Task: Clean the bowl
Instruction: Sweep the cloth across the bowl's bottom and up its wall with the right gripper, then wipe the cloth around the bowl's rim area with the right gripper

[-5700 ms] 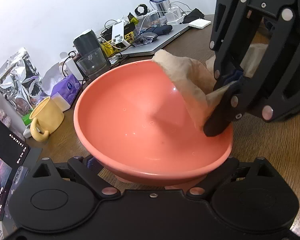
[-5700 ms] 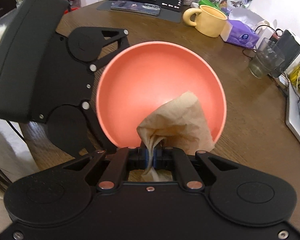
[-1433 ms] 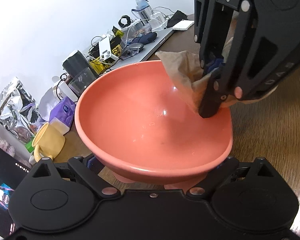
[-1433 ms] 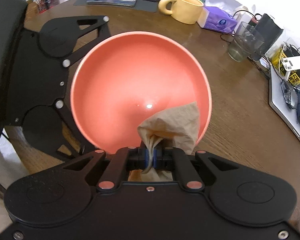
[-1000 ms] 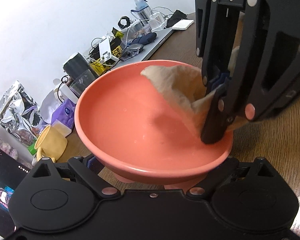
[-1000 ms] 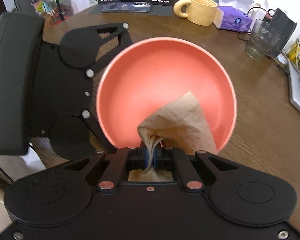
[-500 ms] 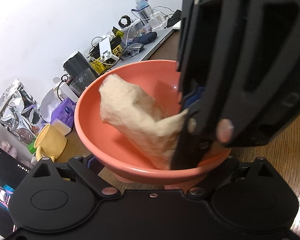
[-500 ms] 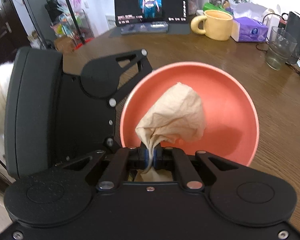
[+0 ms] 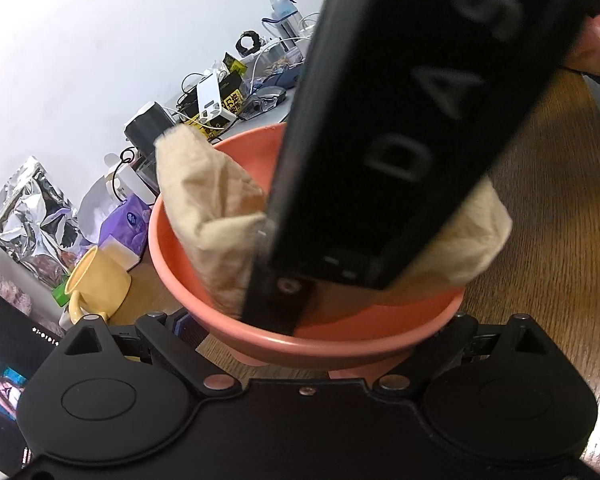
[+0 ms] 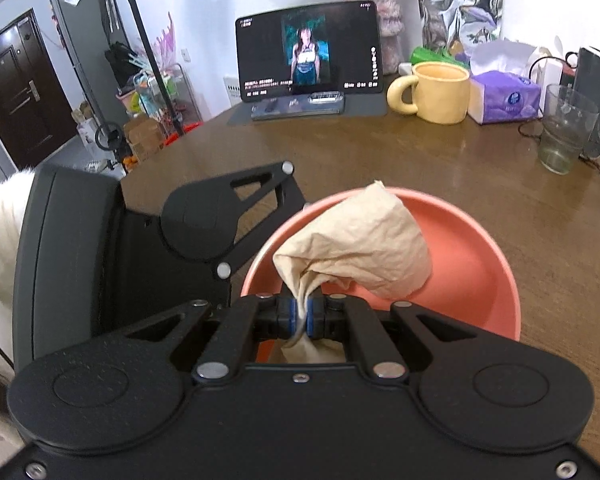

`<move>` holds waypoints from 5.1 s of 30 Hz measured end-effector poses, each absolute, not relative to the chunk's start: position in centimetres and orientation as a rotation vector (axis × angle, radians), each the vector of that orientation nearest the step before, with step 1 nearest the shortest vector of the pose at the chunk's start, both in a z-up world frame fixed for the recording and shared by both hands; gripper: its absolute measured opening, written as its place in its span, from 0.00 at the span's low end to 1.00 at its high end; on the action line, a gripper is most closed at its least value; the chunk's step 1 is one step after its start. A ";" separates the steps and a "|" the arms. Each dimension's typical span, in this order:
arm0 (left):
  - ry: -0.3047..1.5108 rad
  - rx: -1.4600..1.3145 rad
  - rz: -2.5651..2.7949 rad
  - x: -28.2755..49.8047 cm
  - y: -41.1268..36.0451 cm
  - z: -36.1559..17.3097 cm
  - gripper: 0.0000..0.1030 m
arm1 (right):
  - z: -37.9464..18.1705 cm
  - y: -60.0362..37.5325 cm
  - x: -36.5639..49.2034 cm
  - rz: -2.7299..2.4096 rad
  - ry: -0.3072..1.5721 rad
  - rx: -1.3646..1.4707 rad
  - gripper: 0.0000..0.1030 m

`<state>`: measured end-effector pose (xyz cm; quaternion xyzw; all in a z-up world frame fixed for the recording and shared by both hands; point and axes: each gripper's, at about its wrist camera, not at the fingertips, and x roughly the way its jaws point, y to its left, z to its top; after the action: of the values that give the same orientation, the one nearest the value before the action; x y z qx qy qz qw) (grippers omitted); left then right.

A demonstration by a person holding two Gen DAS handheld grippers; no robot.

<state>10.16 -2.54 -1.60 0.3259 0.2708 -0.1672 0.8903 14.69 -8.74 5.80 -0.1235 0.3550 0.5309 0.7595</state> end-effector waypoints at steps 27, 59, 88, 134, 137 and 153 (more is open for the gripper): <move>0.559 0.672 -0.346 13.2 1.5 -3.3 0.92 | 6.6 -9.2 17.0 0.953 0.687 -0.279 0.05; 0.544 0.667 -0.341 9.8 -3.0 -1.6 0.92 | 4.7 -11.4 16.5 0.804 0.819 -0.420 0.05; 0.543 0.684 -0.361 8.8 -2.8 -1.6 0.92 | 4.1 -9.9 12.6 1.004 0.912 -0.423 0.05; 0.537 0.686 -0.368 15.0 -1.5 -2.6 0.92 | 7.0 -10.6 17.0 0.914 0.704 -0.214 0.05; 0.537 0.685 -0.368 15.5 -1.3 -2.7 0.92 | 6.9 -11.0 17.0 0.894 0.710 -0.214 0.05; 0.537 0.681 -0.369 12.9 -1.5 -2.4 0.92 | 5.9 -13.1 16.6 0.830 0.752 -0.255 0.05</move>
<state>12.90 -1.52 -2.42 0.3280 0.2587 -0.1779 0.8910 16.63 -13.07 5.87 -0.1208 0.3557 0.3925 0.8395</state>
